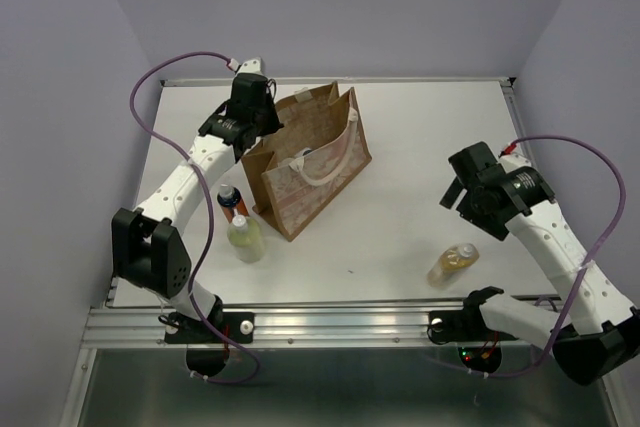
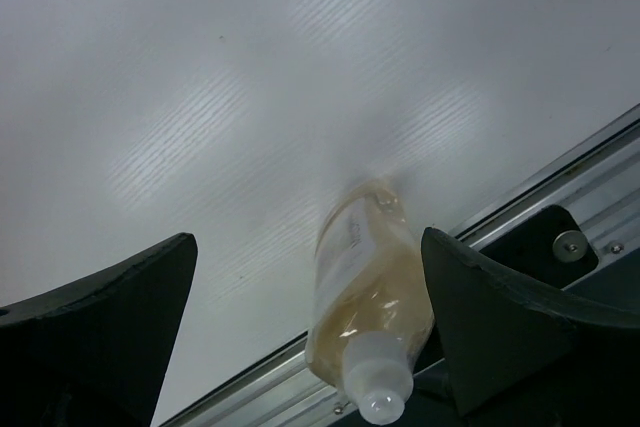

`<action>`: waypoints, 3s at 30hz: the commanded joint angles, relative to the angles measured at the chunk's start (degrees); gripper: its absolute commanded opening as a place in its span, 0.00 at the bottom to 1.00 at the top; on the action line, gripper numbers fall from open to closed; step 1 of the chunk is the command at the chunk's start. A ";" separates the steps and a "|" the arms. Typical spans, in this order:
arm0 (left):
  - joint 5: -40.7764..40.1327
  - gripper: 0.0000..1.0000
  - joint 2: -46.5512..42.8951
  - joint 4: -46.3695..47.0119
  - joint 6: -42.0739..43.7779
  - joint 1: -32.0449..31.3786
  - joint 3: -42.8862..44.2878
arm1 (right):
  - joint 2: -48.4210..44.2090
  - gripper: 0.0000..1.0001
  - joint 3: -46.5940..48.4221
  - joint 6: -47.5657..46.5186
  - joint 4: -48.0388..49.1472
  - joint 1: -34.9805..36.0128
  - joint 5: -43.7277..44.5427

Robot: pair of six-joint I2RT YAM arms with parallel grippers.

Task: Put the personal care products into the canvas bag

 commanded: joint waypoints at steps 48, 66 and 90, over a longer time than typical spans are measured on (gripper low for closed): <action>0.01 0.00 3.38 -2.65 0.79 -0.22 2.02 | 2.77 0.01 15.39 -32.40 10.81 -3.31 -19.61; 0.46 0.00 2.50 -3.88 0.35 -0.22 5.36 | 15.59 0.01 39.45 -49.48 43.35 -3.31 -42.64; -0.60 0.00 -1.98 -4.41 0.62 -0.39 4.30 | 46.27 0.01 65.85 -51.24 49.06 7.33 -56.02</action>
